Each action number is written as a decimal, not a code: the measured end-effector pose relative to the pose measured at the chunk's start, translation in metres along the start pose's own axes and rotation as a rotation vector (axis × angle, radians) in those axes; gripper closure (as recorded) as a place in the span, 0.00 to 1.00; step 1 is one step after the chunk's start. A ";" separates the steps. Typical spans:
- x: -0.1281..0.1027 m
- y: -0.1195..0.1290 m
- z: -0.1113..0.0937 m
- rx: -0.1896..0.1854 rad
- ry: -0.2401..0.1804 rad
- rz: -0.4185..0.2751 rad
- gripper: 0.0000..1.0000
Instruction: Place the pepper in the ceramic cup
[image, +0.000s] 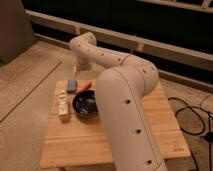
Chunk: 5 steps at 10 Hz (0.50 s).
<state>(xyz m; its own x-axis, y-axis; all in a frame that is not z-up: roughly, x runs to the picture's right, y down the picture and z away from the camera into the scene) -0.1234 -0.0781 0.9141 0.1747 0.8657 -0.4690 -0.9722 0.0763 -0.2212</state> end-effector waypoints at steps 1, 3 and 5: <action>0.001 -0.007 0.011 -0.005 0.021 0.034 0.35; -0.001 -0.016 0.031 -0.015 0.053 0.085 0.35; -0.006 -0.014 0.045 -0.023 0.070 0.088 0.35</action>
<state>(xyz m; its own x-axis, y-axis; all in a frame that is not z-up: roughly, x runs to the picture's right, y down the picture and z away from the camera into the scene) -0.1180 -0.0624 0.9583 0.0998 0.8319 -0.5458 -0.9807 -0.0105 -0.1954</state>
